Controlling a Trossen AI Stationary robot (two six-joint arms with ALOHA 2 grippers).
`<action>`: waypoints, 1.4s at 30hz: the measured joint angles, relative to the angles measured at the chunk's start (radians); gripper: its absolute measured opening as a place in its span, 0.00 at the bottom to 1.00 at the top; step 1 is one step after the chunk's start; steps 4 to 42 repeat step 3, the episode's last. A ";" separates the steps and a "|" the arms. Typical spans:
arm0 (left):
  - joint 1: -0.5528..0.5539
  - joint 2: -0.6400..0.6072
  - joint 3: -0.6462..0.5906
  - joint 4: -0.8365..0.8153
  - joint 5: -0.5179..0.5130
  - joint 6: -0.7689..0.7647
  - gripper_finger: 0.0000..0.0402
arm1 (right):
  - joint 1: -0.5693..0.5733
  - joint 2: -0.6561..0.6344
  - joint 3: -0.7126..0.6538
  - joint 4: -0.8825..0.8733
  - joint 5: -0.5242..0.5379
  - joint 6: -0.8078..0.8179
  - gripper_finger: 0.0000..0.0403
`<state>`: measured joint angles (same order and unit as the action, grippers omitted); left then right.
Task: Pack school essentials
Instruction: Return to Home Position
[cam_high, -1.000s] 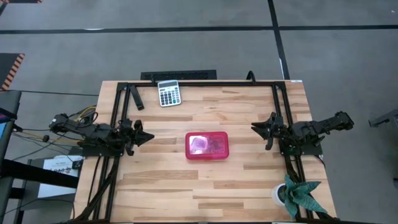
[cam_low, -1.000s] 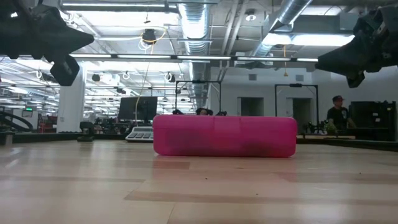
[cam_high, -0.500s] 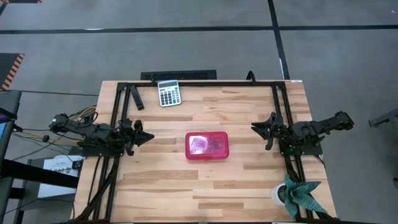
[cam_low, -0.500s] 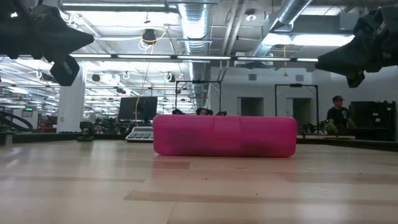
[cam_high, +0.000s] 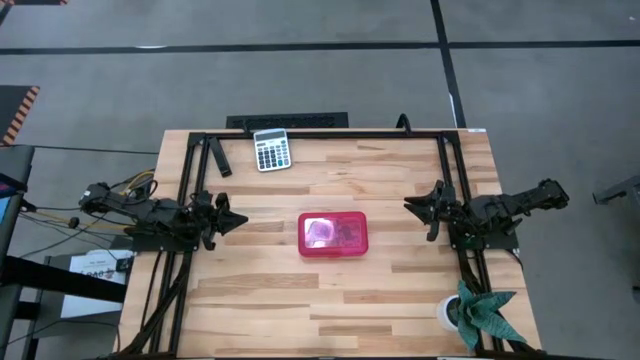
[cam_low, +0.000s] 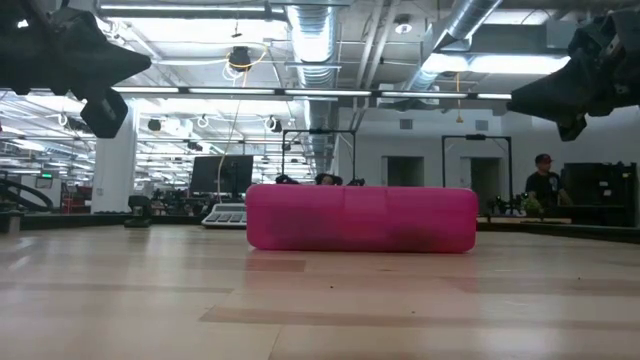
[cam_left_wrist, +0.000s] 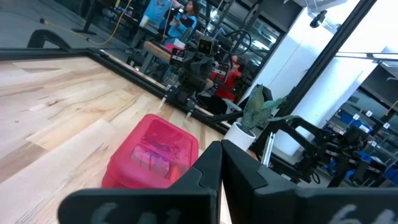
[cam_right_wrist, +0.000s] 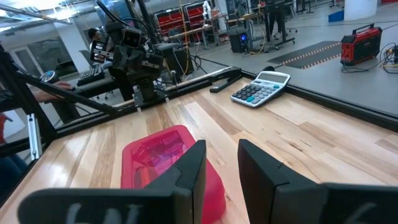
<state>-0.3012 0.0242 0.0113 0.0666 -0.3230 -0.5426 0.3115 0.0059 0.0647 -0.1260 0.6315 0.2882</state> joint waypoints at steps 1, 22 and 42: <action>0.000 0.000 0.000 0.000 0.000 0.000 0.00 | 0.000 0.000 0.000 0.000 0.000 0.000 0.25; 0.000 0.000 0.000 0.000 0.000 0.000 0.00 | 0.000 0.000 0.000 0.000 0.000 0.000 0.25; 0.000 0.000 0.000 0.000 0.000 0.000 0.00 | 0.000 0.000 0.000 0.000 0.000 0.000 0.25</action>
